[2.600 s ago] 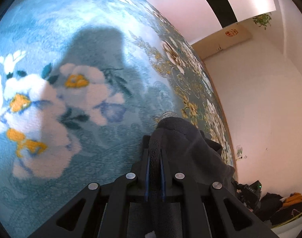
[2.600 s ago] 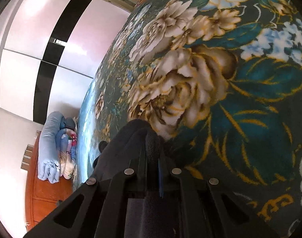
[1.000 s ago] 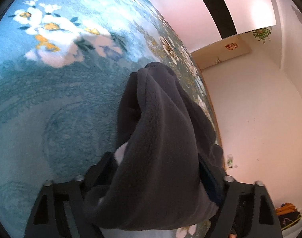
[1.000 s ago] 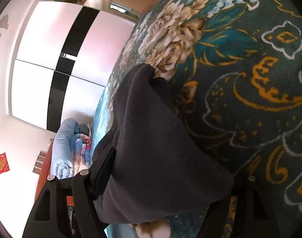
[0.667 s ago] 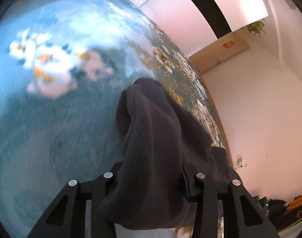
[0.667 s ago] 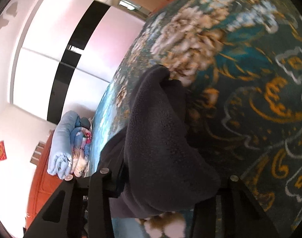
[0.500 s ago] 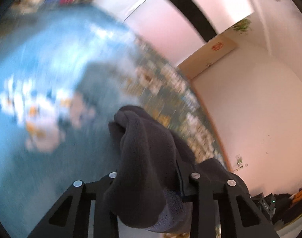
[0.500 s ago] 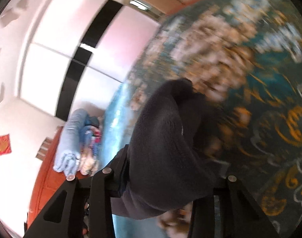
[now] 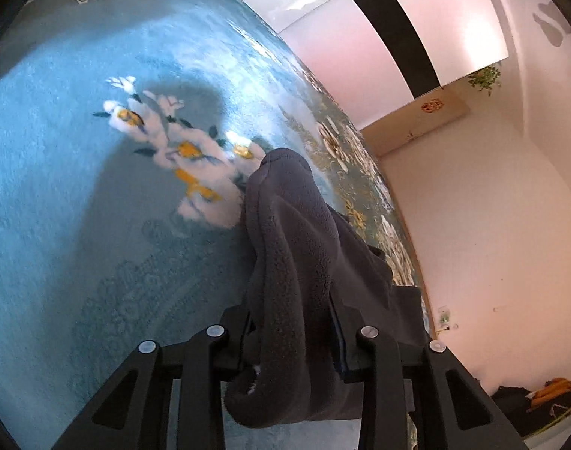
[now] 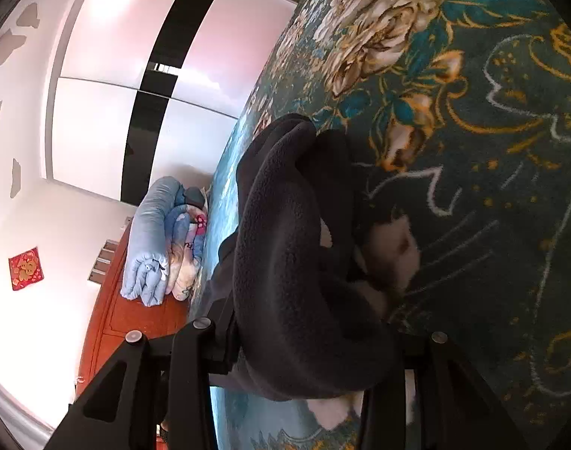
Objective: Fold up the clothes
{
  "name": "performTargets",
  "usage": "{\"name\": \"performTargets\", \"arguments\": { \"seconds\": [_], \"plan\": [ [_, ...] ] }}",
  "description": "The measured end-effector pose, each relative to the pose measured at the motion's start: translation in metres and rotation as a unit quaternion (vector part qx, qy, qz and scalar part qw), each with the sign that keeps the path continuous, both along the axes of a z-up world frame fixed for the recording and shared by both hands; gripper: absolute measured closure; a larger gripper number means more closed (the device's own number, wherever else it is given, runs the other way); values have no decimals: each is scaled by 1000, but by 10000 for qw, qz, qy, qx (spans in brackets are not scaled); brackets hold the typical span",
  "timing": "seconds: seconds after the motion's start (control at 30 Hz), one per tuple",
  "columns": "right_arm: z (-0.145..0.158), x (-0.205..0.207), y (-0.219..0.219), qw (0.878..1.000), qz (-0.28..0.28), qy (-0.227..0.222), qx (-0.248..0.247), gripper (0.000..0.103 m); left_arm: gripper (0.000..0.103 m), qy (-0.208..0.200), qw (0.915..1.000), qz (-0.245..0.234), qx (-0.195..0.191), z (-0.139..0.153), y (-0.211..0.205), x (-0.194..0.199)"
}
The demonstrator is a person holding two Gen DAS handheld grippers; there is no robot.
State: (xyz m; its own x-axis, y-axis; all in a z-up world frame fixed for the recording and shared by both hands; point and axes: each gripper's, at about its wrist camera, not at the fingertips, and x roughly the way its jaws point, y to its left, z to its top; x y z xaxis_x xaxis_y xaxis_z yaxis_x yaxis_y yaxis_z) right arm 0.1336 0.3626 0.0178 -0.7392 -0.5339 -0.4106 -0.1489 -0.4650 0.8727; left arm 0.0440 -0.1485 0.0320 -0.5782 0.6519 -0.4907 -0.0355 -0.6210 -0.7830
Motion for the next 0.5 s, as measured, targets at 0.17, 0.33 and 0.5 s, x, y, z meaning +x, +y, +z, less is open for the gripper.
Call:
{"name": "performTargets", "arguments": {
  "seconds": [0.17, 0.33, 0.5],
  "plan": [
    [-5, 8, 12, 9996, -61, 4, -269, 54, 54, -168, 9994, 160, 259, -10, -22, 8],
    [-2, 25, 42, 9988, -457, -148, -79, 51, 52, -110, 9985, 475, -243, 5, -43, 27],
    [39, 30, 63, 9924, -898, -252, 808, 50, 52, 340, 9922, 381, -1136, 46, -22, 35]
  ]
}}
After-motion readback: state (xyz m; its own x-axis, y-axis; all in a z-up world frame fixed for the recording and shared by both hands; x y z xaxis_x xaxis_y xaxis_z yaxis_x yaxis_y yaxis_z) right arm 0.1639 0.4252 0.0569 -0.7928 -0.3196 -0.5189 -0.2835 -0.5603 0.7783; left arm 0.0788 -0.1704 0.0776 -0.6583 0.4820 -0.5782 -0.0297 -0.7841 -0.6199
